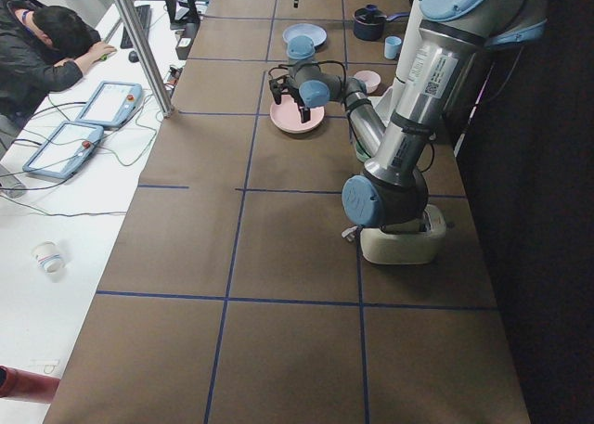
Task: Stack three plates with pink and blue
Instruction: 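Open the left gripper and withdraw it while the right gripper reaches the blue plate rim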
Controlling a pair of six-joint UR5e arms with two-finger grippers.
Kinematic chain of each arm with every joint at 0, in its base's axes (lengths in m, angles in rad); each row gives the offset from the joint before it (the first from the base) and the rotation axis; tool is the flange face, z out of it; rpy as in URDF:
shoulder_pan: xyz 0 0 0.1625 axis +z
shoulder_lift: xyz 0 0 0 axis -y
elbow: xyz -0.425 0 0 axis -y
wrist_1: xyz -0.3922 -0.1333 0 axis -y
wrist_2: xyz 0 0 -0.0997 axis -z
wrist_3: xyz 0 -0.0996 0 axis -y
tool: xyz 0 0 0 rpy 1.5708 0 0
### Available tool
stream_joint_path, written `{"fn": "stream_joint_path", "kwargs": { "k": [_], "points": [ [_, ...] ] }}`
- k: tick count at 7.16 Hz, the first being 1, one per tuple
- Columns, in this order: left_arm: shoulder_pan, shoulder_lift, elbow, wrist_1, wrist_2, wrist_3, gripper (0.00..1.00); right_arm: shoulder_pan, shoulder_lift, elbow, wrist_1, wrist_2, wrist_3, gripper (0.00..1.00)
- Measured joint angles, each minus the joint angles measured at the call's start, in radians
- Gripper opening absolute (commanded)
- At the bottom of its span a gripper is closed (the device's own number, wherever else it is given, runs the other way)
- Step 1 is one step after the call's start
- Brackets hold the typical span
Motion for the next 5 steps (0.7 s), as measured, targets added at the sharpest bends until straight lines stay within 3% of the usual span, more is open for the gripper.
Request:
{"fn": "stream_joint_path", "kwargs": {
  "k": [4,5],
  "points": [
    [-0.031,0.03,-0.076,0.091,-0.001,0.073,1.0,-0.181,-0.006,-0.074,0.156,-0.104,0.196,0.98],
    [-0.036,0.032,-0.077,0.092,-0.001,0.078,1.0,-0.196,-0.006,-0.087,0.169,-0.107,0.203,0.75]
  ]
}}
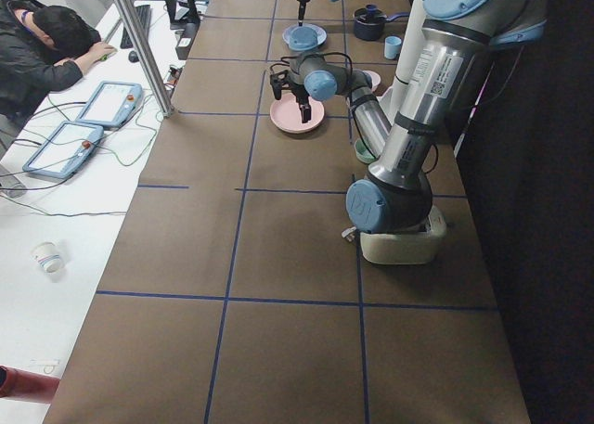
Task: Stack three plates with pink and blue
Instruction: 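Open the left gripper and withdraw it while the right gripper reaches the blue plate rim, then grasp the light blue plate rim with the right gripper and lift it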
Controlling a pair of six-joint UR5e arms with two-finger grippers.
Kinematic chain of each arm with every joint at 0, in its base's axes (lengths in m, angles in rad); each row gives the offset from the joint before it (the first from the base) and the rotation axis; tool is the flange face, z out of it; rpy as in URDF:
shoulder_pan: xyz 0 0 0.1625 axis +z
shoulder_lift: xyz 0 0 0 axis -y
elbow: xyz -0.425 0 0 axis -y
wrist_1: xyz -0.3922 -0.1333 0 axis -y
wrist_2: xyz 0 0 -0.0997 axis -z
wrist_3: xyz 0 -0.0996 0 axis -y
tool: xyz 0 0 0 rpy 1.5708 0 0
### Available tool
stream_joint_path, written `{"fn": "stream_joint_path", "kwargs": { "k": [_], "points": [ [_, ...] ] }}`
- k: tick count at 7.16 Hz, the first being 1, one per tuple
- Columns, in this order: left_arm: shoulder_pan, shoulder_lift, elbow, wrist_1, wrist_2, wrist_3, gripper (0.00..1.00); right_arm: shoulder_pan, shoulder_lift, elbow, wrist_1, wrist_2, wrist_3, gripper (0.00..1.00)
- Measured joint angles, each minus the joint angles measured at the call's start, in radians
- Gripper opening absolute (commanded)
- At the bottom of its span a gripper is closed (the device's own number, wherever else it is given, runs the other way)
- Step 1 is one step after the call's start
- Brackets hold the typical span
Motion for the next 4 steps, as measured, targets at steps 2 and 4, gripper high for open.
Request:
{"fn": "stream_joint_path", "kwargs": {
  "k": [2,4],
  "points": [
    [-0.007,0.006,-0.006,0.0,0.0,0.008,1.0,-0.011,0.001,-0.005,0.008,0.003,0.008,0.32],
    [-0.008,0.015,-0.013,0.0,0.0,0.01,1.0,-0.011,0.001,0.001,0.01,0.005,0.011,0.08]
  ]
}}
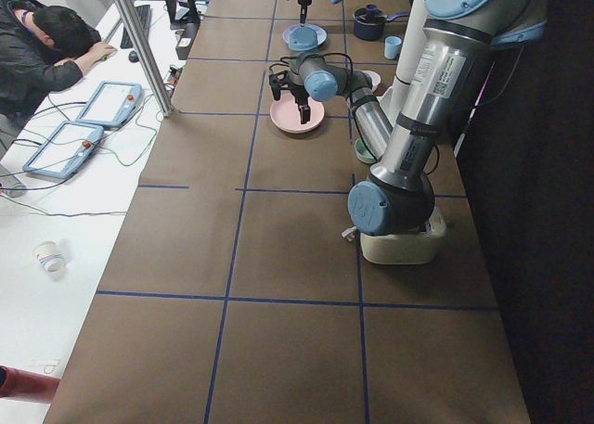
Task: Stack three plates with pink and blue
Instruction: 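Grasp the light blue plate rim with the right gripper and lift it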
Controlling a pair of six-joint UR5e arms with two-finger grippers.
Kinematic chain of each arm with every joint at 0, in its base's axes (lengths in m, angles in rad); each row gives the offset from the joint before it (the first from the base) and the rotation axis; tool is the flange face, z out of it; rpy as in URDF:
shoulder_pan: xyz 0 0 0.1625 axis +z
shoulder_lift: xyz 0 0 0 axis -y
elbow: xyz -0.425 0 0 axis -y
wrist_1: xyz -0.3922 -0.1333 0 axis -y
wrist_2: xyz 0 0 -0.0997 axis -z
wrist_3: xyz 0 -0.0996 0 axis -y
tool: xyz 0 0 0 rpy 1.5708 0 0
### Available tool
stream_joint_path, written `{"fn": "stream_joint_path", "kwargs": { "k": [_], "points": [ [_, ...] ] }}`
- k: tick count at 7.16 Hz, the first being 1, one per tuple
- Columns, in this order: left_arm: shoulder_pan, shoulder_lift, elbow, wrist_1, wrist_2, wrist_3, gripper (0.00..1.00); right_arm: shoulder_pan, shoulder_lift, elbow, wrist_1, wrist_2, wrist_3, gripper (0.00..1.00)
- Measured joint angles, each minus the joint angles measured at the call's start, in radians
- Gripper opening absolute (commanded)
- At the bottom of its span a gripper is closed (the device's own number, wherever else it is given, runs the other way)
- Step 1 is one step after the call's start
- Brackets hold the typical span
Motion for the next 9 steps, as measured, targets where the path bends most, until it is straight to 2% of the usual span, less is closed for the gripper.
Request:
{"fn": "stream_joint_path", "kwargs": {
  "k": [2,5,7,9],
  "points": [
    [0.0,0.002,-0.001,0.0,0.0,0.0,1.0,0.002,-0.002,0.013,0.002,0.004,-0.001,0.0],
    [0.0,0.003,-0.001,0.0,0.0,-0.001,1.0,0.004,-0.005,0.03,0.004,0.015,-0.001,0.0],
    [-0.003,0.005,0.002,0.033,0.002,0.021,1.0,0.021,-0.002,0.065,0.013,0.054,0.002,0.0],
    [-0.028,0.021,0.0,0.083,0.003,0.143,1.0,0.083,0.035,0.124,0.015,0.141,0.064,0.0]
  ]
}}
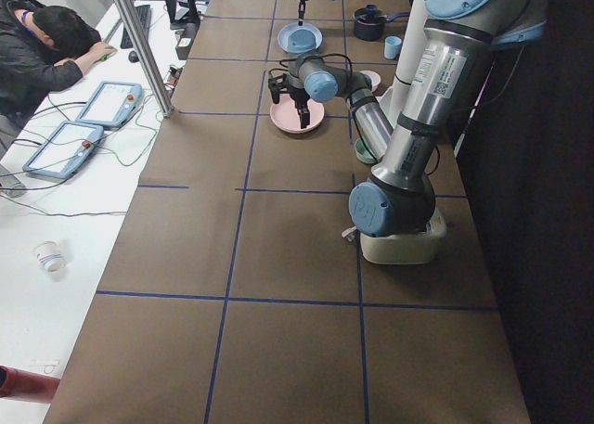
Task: Stack three plates with pink and blue
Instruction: 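Grasp the light blue plate rim with the right gripper and lift it, then carry the light blue plate with the right gripper onto the pink plate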
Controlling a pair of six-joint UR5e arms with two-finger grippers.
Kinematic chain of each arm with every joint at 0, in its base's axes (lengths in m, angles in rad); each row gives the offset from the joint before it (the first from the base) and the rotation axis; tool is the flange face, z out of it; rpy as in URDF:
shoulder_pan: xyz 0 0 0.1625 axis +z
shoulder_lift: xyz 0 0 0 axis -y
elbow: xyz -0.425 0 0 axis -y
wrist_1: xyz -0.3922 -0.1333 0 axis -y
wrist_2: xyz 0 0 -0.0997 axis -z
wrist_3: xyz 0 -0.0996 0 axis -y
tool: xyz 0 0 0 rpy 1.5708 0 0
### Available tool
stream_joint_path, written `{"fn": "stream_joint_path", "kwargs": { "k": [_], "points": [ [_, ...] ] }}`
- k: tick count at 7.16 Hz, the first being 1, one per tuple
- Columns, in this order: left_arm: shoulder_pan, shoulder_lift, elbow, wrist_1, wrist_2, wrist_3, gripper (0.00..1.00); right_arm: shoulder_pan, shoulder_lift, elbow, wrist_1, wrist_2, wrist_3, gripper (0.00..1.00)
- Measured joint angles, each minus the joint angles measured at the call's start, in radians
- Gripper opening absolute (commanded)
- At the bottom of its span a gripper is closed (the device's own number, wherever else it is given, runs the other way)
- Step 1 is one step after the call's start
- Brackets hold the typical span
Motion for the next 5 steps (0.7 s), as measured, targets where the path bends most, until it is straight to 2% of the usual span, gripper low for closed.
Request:
{"fn": "stream_joint_path", "kwargs": {
  "k": [1,3,5],
  "points": [
    [-0.029,0.024,0.001,0.01,0.0,0.087,1.0,0.019,0.049,0.025,-0.003,0.039,0.071,0.0],
    [-0.131,0.071,0.004,0.06,-0.032,0.337,1.0,0.015,0.201,0.042,-0.016,0.061,0.238,0.0],
    [-0.242,0.095,0.036,0.09,-0.088,0.521,1.0,-0.073,0.368,0.045,-0.057,0.008,0.405,0.0]
  ]
}}
